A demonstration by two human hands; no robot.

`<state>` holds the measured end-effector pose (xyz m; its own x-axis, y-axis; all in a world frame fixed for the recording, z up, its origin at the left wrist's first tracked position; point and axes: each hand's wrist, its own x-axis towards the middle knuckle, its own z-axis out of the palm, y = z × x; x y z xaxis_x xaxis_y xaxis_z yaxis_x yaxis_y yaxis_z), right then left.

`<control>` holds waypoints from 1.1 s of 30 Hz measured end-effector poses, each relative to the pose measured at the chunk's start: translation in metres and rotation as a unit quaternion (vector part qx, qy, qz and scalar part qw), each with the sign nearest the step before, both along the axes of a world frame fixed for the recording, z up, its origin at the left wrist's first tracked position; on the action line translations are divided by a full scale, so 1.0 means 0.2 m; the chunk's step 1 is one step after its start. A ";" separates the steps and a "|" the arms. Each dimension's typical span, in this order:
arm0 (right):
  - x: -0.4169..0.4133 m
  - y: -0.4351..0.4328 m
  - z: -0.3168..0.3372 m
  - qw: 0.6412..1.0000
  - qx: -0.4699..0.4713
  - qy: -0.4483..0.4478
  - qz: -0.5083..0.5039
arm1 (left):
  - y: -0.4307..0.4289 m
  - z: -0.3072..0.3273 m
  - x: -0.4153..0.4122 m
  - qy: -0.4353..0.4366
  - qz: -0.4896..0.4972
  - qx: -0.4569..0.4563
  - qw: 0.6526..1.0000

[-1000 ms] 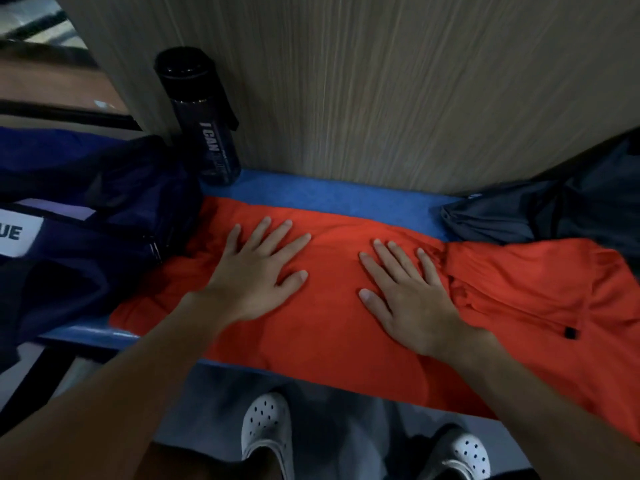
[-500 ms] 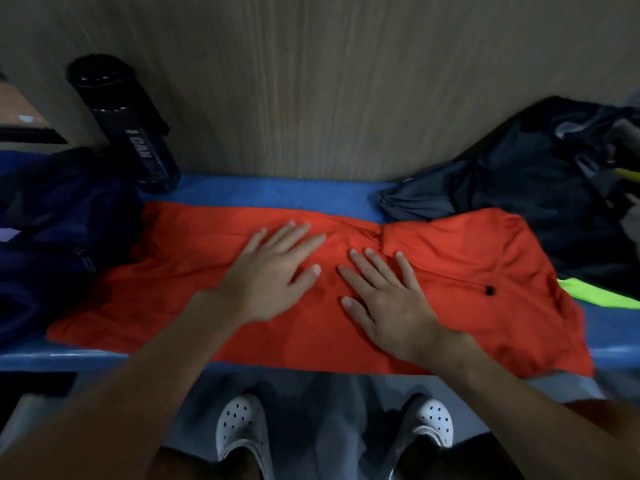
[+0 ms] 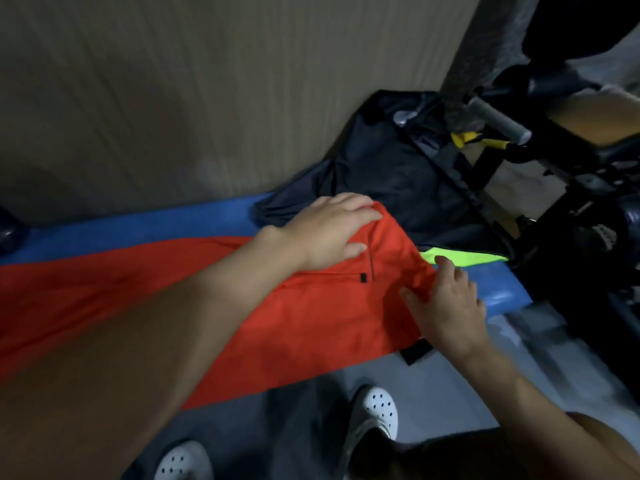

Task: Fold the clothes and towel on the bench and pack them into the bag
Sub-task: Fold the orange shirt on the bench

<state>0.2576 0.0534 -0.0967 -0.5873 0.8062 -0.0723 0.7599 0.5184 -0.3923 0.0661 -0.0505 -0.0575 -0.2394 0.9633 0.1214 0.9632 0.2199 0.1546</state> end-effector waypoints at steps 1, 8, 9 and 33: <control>0.02 0.03 -0.01 1.000 -0.011 -0.001 -0.006 | 0.08 0.00 0.01 0.011 -0.023 -0.018 1.000; 0.08 0.14 -0.10 0.998 -0.051 -0.019 -0.033 | 0.38 -0.04 0.02 0.106 -0.100 -0.128 0.981; 0.09 0.14 -0.11 0.998 -0.058 -0.016 -0.034 | 0.39 -0.04 0.03 0.117 -0.103 -0.131 0.979; -0.04 -0.27 0.15 0.903 -0.197 0.319 0.207 | -0.21 0.12 -0.27 0.092 -0.100 -0.026 0.990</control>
